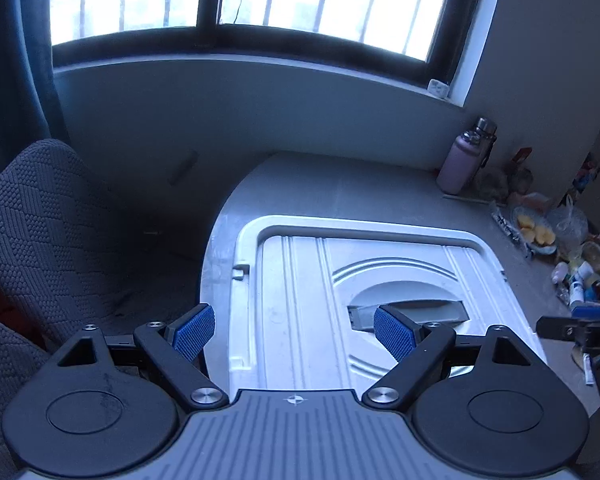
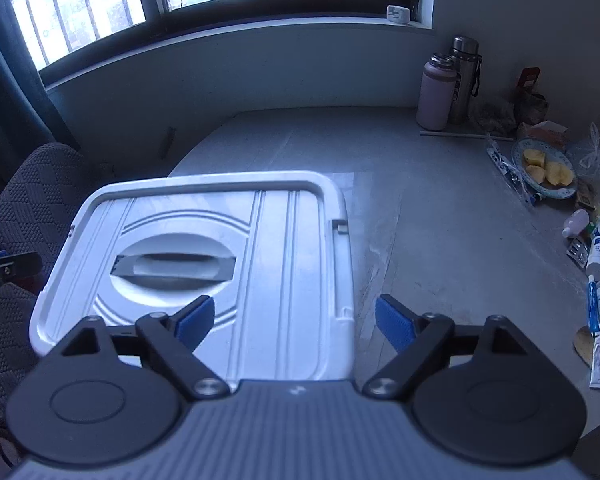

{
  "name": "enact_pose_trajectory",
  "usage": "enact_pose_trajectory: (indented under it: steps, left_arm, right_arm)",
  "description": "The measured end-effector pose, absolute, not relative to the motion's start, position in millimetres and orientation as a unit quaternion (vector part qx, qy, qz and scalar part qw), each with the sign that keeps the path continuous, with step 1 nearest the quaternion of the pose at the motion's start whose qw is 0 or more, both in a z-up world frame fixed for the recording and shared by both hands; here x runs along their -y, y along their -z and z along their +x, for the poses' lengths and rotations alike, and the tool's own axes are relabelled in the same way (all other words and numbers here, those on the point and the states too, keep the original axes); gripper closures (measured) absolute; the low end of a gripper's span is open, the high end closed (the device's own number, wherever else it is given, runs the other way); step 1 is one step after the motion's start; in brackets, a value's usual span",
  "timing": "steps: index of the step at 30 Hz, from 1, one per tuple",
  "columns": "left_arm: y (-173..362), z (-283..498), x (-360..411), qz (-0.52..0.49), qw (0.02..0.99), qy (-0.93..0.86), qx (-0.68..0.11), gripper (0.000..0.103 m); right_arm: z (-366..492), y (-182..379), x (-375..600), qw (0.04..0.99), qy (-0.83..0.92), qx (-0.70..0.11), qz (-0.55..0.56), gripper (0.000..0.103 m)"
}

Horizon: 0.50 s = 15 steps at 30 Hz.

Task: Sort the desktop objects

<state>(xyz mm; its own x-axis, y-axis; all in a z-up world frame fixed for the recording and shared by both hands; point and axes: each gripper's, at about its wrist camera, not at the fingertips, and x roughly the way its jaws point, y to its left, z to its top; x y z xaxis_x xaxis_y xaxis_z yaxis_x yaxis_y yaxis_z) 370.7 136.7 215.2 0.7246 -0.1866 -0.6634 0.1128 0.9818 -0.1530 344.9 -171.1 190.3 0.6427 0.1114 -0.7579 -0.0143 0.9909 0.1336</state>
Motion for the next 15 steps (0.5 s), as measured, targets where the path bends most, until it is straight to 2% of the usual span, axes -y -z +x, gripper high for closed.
enact_pose_trajectory:
  steps: [8,11,15]
  left_arm:
    - [-198,286,-114,-0.009,0.948,0.059,-0.313,0.014]
    - [-180,251,-107,-0.008,0.953,0.042,-0.301,0.014]
    - [-147,213,-94,0.008,0.954,0.009,-0.299,0.014]
  right_arm:
    - [274,-175,145,0.936,-0.02,-0.348,0.049,0.015]
    - [246,-160,140,0.948,-0.026,-0.317,0.036,0.011]
    - [214,-123,140,0.945,-0.042,-0.323,0.019,0.009]
